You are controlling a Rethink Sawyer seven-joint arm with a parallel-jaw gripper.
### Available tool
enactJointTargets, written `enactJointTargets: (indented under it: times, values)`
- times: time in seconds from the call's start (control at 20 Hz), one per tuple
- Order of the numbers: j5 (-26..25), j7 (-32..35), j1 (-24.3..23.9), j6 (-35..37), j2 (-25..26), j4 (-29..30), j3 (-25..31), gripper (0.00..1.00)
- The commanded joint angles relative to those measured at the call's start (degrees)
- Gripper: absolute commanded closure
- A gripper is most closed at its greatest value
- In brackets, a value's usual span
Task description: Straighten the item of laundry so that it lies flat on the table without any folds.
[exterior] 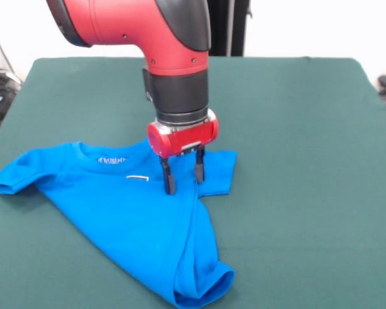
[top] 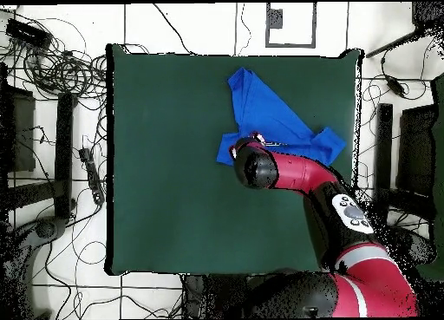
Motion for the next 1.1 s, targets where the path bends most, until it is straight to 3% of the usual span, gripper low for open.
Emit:
enactJointTargets:
  times: [0.05,1.1]
  values:
    - [1.07,10.34,1.03,0.18,3.05,1.85,3.19,0.0]
    - [1.65,11.31,1.16,-0.62,2.66,1.81,3.08,0.0]
